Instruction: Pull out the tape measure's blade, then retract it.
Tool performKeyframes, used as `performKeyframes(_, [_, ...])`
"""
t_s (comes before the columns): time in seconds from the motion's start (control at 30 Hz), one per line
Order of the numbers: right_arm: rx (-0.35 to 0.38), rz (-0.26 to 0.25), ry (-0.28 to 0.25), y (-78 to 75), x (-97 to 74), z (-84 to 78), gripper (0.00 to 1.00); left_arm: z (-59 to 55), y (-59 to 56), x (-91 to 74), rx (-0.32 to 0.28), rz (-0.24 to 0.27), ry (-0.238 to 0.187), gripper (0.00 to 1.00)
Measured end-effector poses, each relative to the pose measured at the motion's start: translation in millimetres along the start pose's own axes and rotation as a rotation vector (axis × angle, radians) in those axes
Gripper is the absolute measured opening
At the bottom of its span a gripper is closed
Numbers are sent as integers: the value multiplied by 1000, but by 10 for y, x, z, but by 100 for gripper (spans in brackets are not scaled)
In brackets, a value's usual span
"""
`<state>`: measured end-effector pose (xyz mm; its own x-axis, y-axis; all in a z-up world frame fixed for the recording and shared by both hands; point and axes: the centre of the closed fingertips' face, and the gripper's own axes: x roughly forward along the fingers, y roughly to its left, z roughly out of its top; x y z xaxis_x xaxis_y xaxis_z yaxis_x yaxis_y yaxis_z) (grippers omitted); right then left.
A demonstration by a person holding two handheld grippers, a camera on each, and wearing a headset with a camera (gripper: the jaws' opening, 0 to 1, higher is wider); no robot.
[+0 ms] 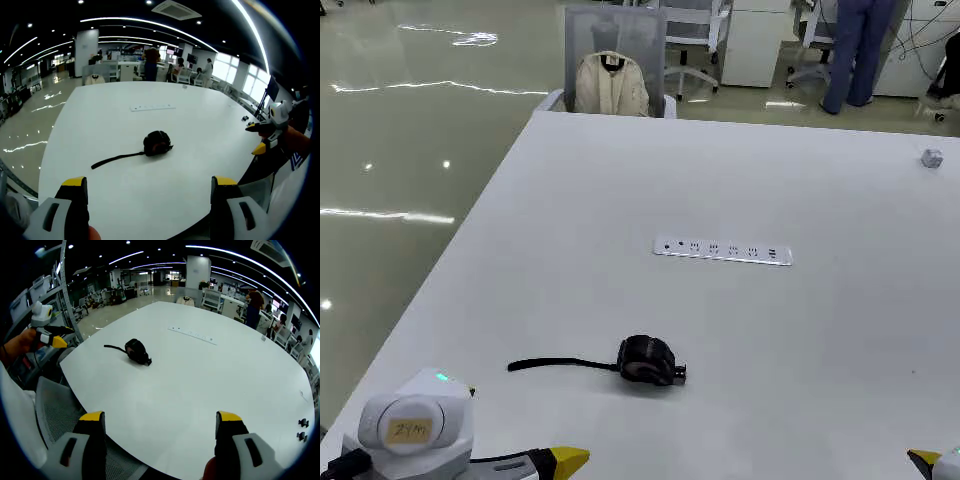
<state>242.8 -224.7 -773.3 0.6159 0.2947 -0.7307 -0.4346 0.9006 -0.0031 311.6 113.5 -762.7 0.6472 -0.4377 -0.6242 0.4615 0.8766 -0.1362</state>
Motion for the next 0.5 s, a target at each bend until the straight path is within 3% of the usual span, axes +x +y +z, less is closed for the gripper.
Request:
performKeyframes(0.27, [-16, 27, -33, 125, -8, 143, 93, 15, 9, -79, 24, -2, -7, 100])
performKeyframes(0.5, [-8, 37, -43, 154, 3, 151, 93, -12, 8, -108, 29, -4, -4, 100])
